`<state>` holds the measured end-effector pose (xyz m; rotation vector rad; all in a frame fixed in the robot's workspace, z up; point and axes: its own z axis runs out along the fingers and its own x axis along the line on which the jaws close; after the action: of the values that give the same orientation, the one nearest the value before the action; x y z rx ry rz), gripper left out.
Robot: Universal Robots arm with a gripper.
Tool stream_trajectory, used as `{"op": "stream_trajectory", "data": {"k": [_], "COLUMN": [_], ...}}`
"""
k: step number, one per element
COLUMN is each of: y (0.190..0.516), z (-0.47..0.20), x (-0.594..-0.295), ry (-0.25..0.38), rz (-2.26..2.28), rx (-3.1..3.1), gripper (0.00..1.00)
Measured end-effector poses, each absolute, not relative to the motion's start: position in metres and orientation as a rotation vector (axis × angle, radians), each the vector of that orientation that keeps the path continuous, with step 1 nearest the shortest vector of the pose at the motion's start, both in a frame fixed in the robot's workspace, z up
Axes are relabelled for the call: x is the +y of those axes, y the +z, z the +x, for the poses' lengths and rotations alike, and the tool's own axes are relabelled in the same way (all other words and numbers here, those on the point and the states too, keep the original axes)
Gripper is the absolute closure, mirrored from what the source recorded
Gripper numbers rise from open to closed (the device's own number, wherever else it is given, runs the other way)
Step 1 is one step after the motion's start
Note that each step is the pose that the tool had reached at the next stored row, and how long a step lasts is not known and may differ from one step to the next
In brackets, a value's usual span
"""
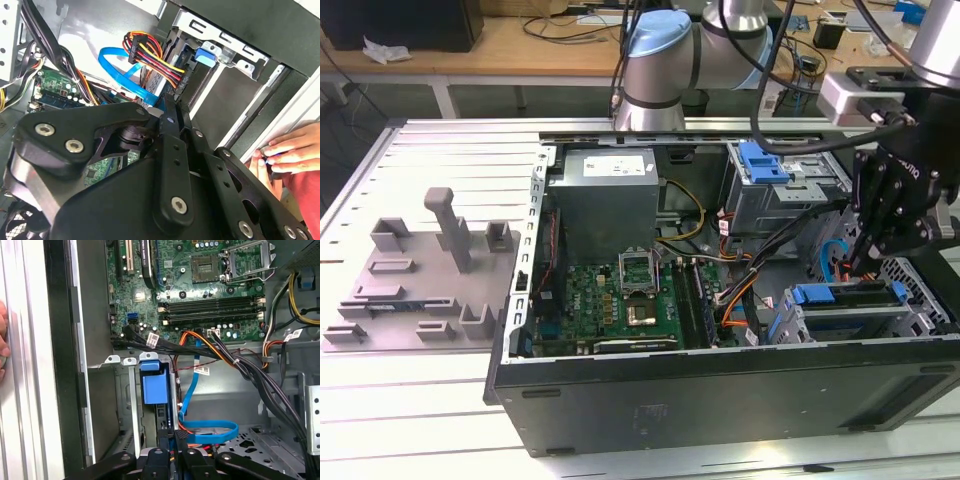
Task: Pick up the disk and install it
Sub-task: 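Insert the second disk wire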
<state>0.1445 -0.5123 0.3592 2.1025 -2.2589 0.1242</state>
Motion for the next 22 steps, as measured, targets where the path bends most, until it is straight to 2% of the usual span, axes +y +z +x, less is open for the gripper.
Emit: {"op": "stream_trajectory", "data": {"k": [22], "y": [0.3518], "z": [0.1422], "x": [-0.5190], "ry": [0.111], "rz": [2.154], "rx": [-2.246], "gripper": [0.84]}}
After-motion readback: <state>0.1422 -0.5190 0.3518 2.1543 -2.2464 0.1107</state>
